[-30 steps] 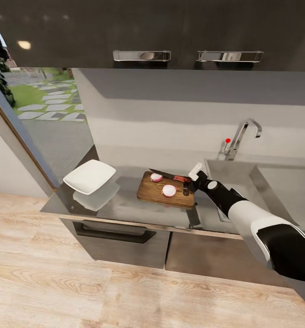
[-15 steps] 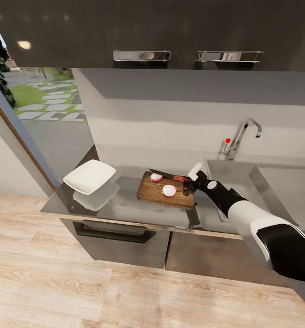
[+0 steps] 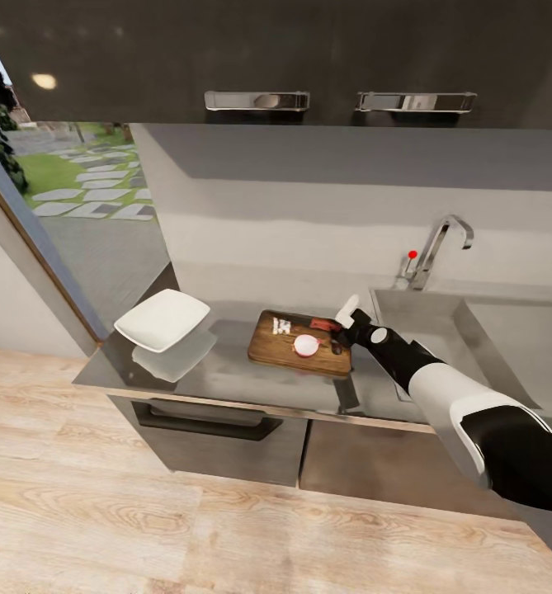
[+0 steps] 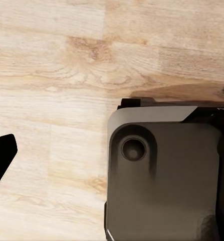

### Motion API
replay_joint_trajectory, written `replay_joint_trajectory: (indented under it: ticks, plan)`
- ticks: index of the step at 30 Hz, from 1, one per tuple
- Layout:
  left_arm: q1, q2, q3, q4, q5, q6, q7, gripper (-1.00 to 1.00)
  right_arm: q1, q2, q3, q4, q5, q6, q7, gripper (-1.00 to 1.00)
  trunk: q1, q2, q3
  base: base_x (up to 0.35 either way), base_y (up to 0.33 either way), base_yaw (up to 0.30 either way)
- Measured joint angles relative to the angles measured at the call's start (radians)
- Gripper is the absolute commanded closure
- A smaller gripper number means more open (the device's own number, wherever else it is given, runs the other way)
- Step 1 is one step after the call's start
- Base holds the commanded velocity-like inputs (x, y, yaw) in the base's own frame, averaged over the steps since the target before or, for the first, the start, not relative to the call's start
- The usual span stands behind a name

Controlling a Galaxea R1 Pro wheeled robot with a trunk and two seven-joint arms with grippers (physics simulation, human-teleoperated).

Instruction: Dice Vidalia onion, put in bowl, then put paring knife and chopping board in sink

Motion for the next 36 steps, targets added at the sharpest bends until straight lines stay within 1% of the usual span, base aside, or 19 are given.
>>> replay_joint_trajectory:
  ticks: [12, 18, 20, 21, 23, 24, 27, 36]
  plan:
    - [0.0, 0.0, 0.0, 0.0, 0.0, 0.0, 0.0, -1.0, 0.0, 0.0, 0.0, 0.0, 0.0, 0.0, 0.001, 1.0, 0.0, 0.0, 0.0, 0.0, 0.0, 0.0]
    - [0.0, 0.0, 0.0, 0.0, 0.0, 0.0, 0.0, -1.0, 0.0, -0.007, -0.006, 0.0, -0.008, -0.004, 0.003, 1.0, 0.0, 0.0, 0.0, 0.0, 0.0, 0.0]
    - [0.0, 0.0, 0.0, 0.0, 0.0, 0.0, 0.0, -1.0, 0.0, -0.013, -0.019, 0.002, -0.012, -0.004, 0.004, 1.0, 0.0, 0.0, 0.0, 0.0, 0.0, 0.0]
    - [0.0, 0.0, 0.0, 0.0, 0.0, 0.0, 0.0, -1.0, 0.0, -0.017, -0.032, 0.003, -0.016, -0.004, 0.004, 1.0, 0.0, 0.0, 0.0, 0.0, 0.0, 0.0]
    - [0.0, 0.0, 0.0, 0.0, 0.0, 0.0, 0.0, -1.0, 0.0, -0.024, -0.077, 0.008, -0.029, -0.004, 0.006, 1.0, 0.0, 0.0, 0.0, 0.0, 0.0, 0.0]
    - [0.0, 0.0, 0.0, 0.0, 0.0, 0.0, 0.0, -1.0, 0.001, -0.027, -0.115, 0.013, -0.033, -0.004, 0.007, 1.0, 0.0, 0.0, 0.0, 0.0, 0.0, 0.0]
    - [0.0, -0.001, 0.0, 0.0, 0.0, 0.0, 0.0, -1.0, 0.001, -0.03, -0.164, -0.003, -0.034, -0.002, 0.011, 1.0, 0.0, 0.0, 0.0, -0.059, 0.0, 0.0]
    - [0.0, -0.005, 0.0, 0.0, 0.0, 0.001, 0.0, -1.0, 0.001, -0.03, -0.171, -0.006, -0.034, -0.002, 0.013, 1.0, 0.001, 0.0, 0.0, -0.287, 0.0, 0.0]
